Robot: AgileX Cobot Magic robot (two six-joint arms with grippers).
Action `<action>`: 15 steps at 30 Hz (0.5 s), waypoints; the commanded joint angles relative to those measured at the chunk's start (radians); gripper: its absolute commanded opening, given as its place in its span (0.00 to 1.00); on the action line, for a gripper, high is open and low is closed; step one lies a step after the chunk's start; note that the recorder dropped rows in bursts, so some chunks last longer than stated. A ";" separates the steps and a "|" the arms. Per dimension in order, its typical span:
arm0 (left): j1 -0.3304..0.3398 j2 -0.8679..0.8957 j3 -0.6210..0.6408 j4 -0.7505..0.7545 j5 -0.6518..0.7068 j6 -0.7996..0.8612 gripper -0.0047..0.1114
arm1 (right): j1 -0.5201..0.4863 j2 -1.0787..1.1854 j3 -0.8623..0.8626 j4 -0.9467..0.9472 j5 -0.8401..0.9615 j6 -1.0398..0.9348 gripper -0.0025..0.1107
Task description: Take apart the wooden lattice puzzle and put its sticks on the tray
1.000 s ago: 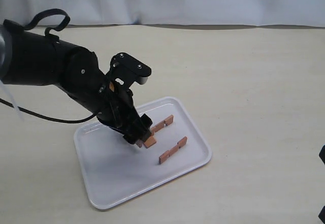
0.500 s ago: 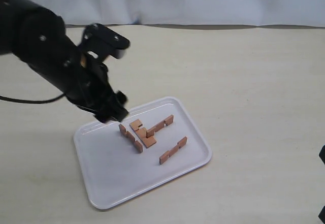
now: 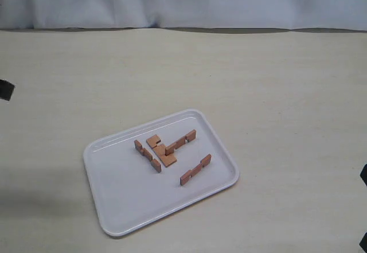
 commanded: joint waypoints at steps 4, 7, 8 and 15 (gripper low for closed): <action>0.018 -0.436 0.106 -0.071 -0.193 -0.021 0.04 | 0.002 -0.004 0.004 0.002 -0.004 -0.006 0.07; 0.018 -0.612 0.193 0.015 -0.314 -0.028 0.04 | 0.002 -0.004 0.004 0.002 -0.004 -0.006 0.07; 0.018 -0.664 0.231 0.042 -0.366 -0.032 0.04 | 0.002 -0.004 0.004 0.002 -0.004 -0.006 0.07; 0.018 -0.915 0.384 0.043 -0.551 -0.032 0.04 | 0.002 -0.004 0.004 0.002 -0.004 -0.006 0.07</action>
